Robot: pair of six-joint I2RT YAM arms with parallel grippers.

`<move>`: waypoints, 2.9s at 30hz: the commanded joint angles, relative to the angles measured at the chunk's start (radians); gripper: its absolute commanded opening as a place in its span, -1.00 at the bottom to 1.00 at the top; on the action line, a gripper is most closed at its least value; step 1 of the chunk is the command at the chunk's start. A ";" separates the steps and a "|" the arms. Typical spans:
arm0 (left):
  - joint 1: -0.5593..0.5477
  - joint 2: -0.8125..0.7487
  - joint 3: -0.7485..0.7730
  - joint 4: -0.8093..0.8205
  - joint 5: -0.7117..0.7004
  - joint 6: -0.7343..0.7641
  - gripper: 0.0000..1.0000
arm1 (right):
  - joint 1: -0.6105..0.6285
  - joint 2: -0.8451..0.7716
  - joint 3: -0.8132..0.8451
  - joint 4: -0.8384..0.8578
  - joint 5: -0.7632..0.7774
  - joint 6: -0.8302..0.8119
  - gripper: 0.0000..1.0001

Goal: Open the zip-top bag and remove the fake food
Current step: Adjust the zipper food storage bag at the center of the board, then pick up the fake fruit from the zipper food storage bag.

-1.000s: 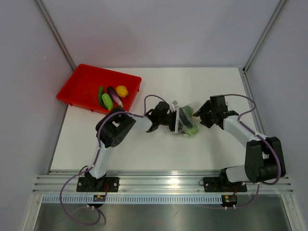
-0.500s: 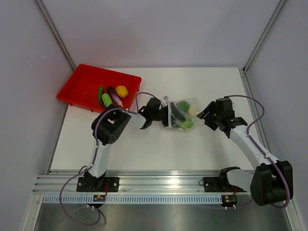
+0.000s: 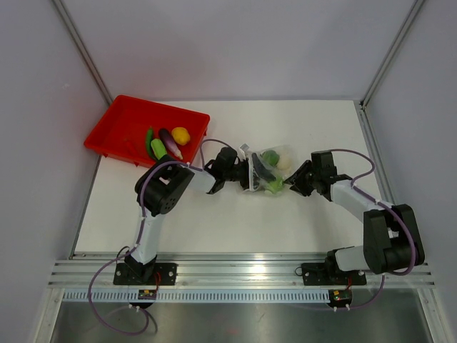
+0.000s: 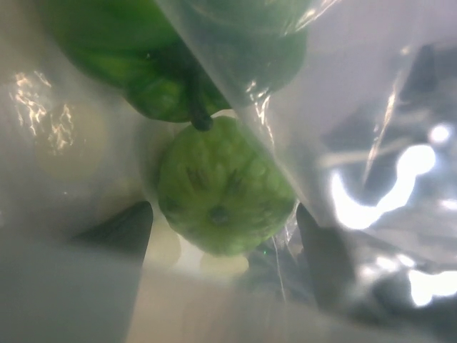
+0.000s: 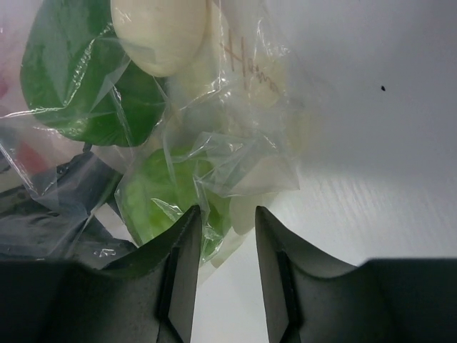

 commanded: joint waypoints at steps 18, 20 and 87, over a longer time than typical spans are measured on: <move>-0.005 -0.036 -0.001 0.052 0.012 -0.002 0.65 | 0.002 0.152 0.044 0.164 -0.090 0.006 -0.24; -0.006 -0.036 -0.001 0.053 0.011 0.000 0.54 | 0.002 0.155 0.044 0.167 -0.096 0.006 -0.26; 0.058 -0.217 -0.072 -0.034 0.020 0.038 0.15 | -0.064 -0.156 -0.017 -0.184 0.545 0.193 -1.00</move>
